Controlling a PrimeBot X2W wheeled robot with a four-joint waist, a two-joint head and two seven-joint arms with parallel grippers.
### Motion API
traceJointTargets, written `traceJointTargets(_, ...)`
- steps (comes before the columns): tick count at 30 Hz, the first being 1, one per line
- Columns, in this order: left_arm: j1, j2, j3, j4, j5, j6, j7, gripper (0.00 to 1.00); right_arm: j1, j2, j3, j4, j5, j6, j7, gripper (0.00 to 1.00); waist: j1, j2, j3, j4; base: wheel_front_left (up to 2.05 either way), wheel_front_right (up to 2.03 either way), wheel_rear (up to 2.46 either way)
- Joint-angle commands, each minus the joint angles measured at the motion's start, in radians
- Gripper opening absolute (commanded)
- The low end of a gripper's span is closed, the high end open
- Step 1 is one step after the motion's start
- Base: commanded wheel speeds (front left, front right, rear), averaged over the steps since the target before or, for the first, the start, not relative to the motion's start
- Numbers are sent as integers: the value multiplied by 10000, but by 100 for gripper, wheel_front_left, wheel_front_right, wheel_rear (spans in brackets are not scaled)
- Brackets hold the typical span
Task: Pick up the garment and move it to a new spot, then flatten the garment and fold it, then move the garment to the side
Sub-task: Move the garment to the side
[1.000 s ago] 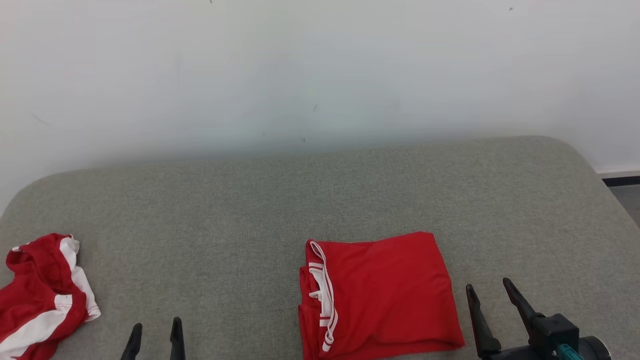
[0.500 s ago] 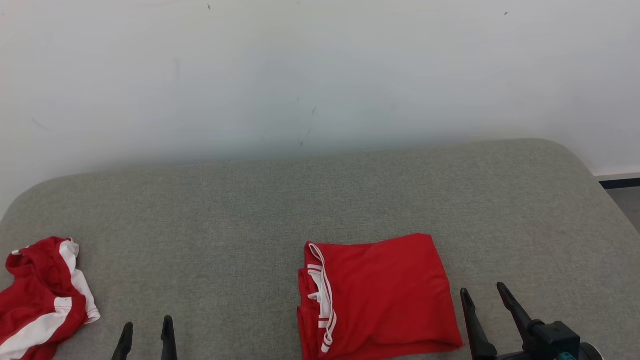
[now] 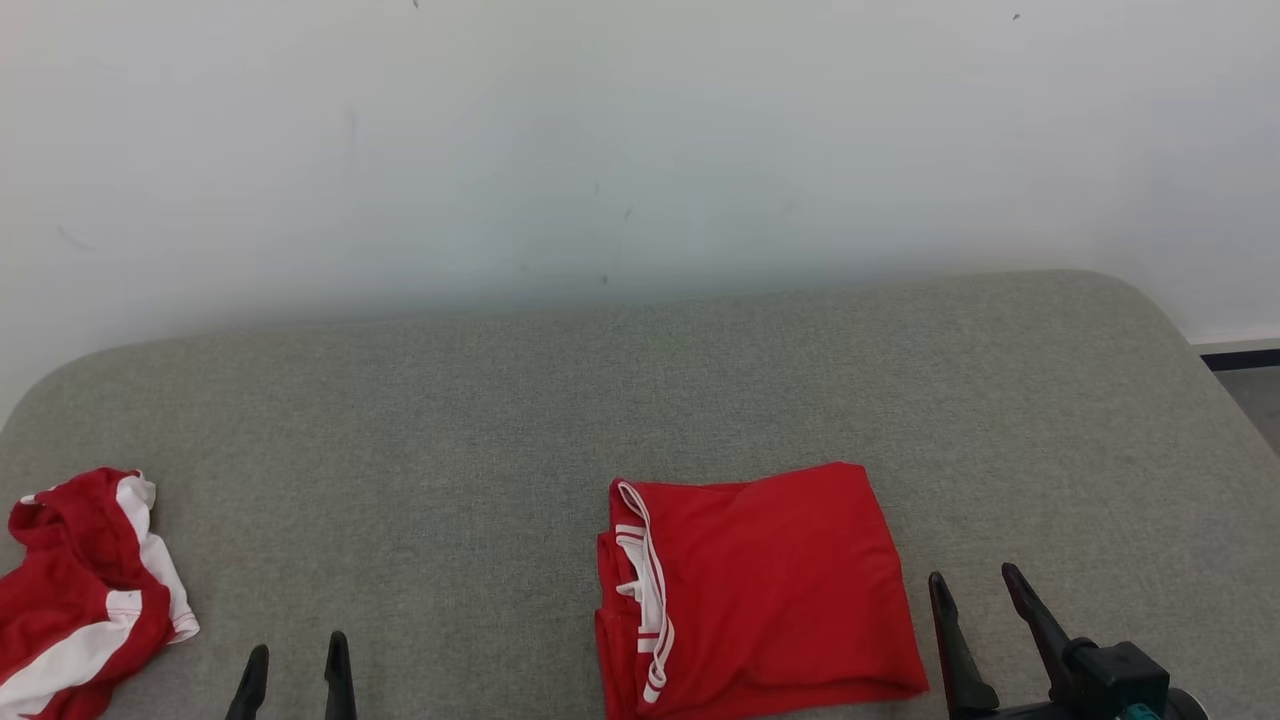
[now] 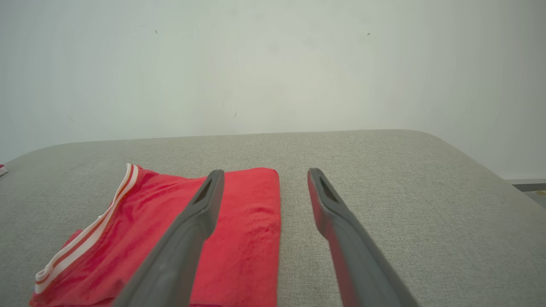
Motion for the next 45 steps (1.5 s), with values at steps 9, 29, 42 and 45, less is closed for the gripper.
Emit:
traceJointTargets(9, -122, 2, -9, 63, 25, -62, -4, 100, -52, 55, -74, 24, 94, -26, 11, 100, 1, 0, 81, 176, 0, 0, 0)
traceJointTargets(29, -478, 2, -476, -5, 61, -164, -4, 100, -2790, -820, -396, 2100, 782, -27, 5078, 100, 1, 0, 1182, 1389, 0, 0, 0)
traceJointTargets(42, -870, 3, -709, -145, 20, -105, -4, 100, -2842, -678, -199, 3575, 1055, -4, 7526, 100, 1, 0, 1909, 1709, 0, 0, 0)
traceJointTargets(45, -878, 2, -733, -151, 2, -98, -4, 100, -2776, -752, 87, 3542, 1206, 3, 7853, 71, 1, 0, 1943, 1673, 0, 0, 0)
